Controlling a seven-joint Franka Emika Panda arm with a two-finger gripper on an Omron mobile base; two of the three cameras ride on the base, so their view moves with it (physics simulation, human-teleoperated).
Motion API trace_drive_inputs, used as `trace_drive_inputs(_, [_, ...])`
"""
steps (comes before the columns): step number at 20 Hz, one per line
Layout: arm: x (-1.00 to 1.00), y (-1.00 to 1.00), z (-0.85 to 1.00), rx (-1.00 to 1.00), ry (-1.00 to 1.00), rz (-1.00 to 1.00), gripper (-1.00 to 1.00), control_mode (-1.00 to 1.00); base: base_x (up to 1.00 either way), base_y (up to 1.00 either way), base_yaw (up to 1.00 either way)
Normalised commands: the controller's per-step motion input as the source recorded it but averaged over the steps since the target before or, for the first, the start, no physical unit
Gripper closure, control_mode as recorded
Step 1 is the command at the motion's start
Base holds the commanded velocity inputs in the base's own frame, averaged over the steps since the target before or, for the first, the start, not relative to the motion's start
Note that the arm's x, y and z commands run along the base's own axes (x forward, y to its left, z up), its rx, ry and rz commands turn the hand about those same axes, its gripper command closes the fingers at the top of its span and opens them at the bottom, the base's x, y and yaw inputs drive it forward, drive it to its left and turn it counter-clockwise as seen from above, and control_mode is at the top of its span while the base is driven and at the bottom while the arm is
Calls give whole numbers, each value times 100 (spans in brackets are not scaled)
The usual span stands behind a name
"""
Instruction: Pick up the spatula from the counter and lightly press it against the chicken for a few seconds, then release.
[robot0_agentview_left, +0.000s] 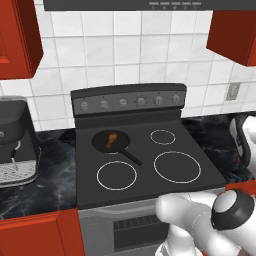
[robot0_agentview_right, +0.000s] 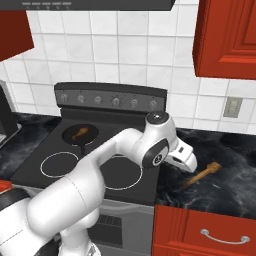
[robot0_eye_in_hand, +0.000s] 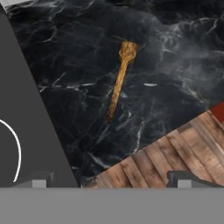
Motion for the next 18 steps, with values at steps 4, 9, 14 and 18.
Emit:
trace_drive_inputs(4, [10, -6, -22, 0, 4, 0, -100, -100, 0, 0, 0])
trace_drive_inputs(9, [5, -5, -23, 0, 2, 0, -100, -100, 0, 0, 0])
trace_drive_inputs(14, [7, -4, -21, 0, 1, -1, -100, -100, 0, 0, 0])
trace_drive_inputs(18, [12, -4, -15, 2, 0, -4, -100, -100, 0, 0, 0])
